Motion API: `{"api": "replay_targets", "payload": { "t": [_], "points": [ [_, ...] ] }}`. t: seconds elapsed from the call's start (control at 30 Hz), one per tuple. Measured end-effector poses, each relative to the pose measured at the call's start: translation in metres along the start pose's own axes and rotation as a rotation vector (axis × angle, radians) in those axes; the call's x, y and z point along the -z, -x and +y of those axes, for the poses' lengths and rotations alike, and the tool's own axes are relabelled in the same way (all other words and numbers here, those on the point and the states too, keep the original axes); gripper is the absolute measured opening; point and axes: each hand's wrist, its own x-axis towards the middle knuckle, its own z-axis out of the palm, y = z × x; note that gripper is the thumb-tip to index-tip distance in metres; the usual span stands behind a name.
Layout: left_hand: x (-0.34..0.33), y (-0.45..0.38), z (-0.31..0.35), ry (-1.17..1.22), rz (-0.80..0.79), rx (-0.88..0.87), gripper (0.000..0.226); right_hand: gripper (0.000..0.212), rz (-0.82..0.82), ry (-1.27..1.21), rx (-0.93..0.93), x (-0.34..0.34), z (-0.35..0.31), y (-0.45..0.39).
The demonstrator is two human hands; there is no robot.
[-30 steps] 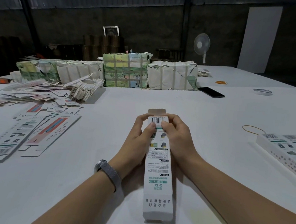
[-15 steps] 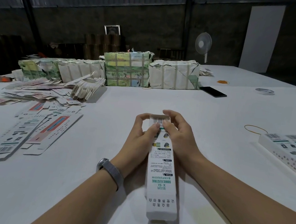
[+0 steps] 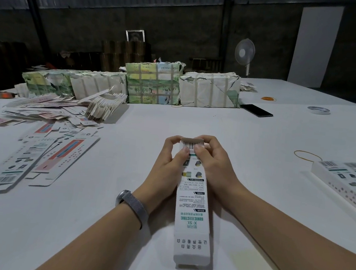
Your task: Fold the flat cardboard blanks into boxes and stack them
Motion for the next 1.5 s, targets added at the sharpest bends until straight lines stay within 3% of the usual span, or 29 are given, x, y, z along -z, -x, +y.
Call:
{"api": "replay_targets", "payload": {
  "t": [0.53,0.77,1.03,1.5],
  "points": [
    [-0.002,0.005,0.007,-0.004,-0.032,0.012,0.013,0.016,0.018,-0.023,0.009,0.003,0.0,-0.001],
    [-0.005,0.009,0.01,-0.017,-0.081,0.023,0.015,0.028,0.045,-0.094,-0.042,0.006,-0.003,-0.005],
    [-0.005,0.009,0.009,-0.097,-0.092,0.014,0.013,0.016,0.079,-0.009,-0.084,0.009,0.0,-0.008],
    [-0.001,0.009,0.005,-0.112,-0.204,0.082,0.021,0.038,0.103,0.027,-0.094,0.011,-0.003,-0.01]
  ]
}}
